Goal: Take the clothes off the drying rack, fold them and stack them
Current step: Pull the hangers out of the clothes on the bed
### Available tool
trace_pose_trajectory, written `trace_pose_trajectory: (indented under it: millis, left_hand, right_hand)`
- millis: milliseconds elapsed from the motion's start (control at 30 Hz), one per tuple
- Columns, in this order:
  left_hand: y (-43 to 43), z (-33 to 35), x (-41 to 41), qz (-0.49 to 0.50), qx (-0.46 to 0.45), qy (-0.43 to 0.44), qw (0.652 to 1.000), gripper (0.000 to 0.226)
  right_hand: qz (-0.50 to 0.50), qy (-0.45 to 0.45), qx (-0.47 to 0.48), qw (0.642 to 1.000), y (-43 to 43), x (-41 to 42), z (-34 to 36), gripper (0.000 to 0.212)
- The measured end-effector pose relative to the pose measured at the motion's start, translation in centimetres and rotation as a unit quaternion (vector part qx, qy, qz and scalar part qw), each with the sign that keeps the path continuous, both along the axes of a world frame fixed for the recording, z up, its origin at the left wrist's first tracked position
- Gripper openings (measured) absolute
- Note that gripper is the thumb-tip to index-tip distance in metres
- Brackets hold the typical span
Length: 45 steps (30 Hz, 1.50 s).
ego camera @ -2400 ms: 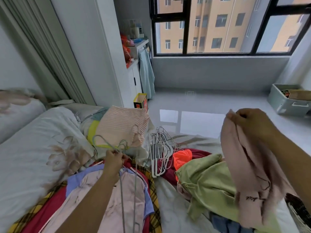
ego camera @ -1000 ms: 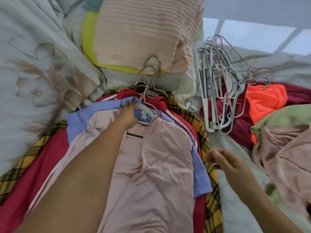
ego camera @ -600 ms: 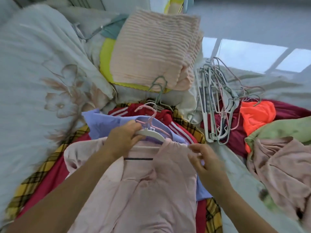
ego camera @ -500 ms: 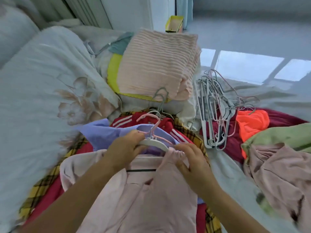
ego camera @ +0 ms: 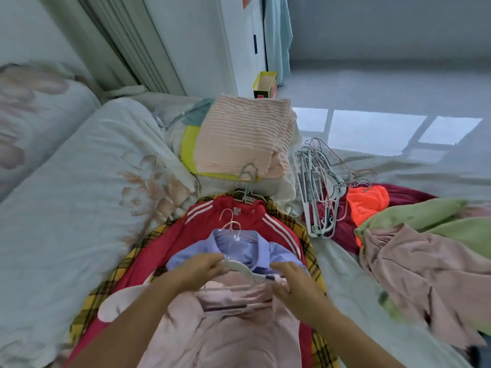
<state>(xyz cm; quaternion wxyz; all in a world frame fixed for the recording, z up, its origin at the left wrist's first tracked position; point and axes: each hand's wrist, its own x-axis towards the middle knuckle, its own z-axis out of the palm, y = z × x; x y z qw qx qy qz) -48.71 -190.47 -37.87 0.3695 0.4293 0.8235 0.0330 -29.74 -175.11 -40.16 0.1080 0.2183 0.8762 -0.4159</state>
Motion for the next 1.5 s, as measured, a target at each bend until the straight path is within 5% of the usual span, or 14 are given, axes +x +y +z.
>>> trace_pose_trajectory:
  millis: [133, 333, 533, 800, 1033, 1133, 1200, 1267, 1367, 1500]
  left_hand:
    - [2.3, 7.4, 1.5, 0.0, 0.141, 0.009, 0.99, 0.03]
    - [4.3, 17.8, 3.9, 0.0, 0.221, 0.036, 0.974, 0.027]
    - [5.9, 24.3, 7.6, -0.013, 0.237, 0.046, 0.97, 0.02]
    - [7.3, 27.9, 12.0, 0.071, 0.277, -0.019, 0.958, 0.01]
    - [9.3, 27.4, 15.8, 0.097, 0.319, -0.073, 0.94, 0.016]
    - [9.6, 26.4, 16.5, 0.147, 0.341, -0.117, 0.921, 0.017]
    - [10.1, 26.0, 17.0, 0.236, 0.395, -0.151, 0.875, 0.021]
    - [12.0, 25.7, 18.3, 0.309, 0.457, -0.132, 0.824, 0.026]
    - [16.7, 24.9, 22.4, 0.34, 0.504, -0.09, 0.789, 0.026]
    - [21.7, 23.2, 27.5, 0.321, 0.525, -0.08, 0.784, 0.025]
  right_hand:
    - [-0.017, 0.044, 0.098, 0.994, -0.2, 0.6, 2.3, 0.082]
    - [-0.202, 0.251, 0.116, 0.94, 5.2, 2.6, 7.6, 0.057]
    - [-0.21, 0.198, 0.043, 0.956, 10.8, 7.4, 12.4, 0.007]
    - [-0.207, 0.281, -0.058, 0.935, 13.4, 13.5, 16.8, 0.009]
    - [-0.341, 0.378, -0.221, 0.832, 14.3, 18.4, 17.9, 0.026]
    - [-0.443, 0.43, -0.38, 0.689, 16.3, 20.8, 17.2, 0.024]
    - [-0.508, 0.437, -0.426, 0.608, 17.9, 22.6, 16.1, 0.024]
    - [-0.524, 0.408, -0.39, 0.638, 18.5, 23.3, 15.3, 0.025]
    - [-0.415, 0.348, -0.357, 0.761, 15.5, 21.8, 16.4, 0.026]
    - [-0.241, 0.35, -0.409, 0.807, 11.5, 19.8, 17.3, 0.018]
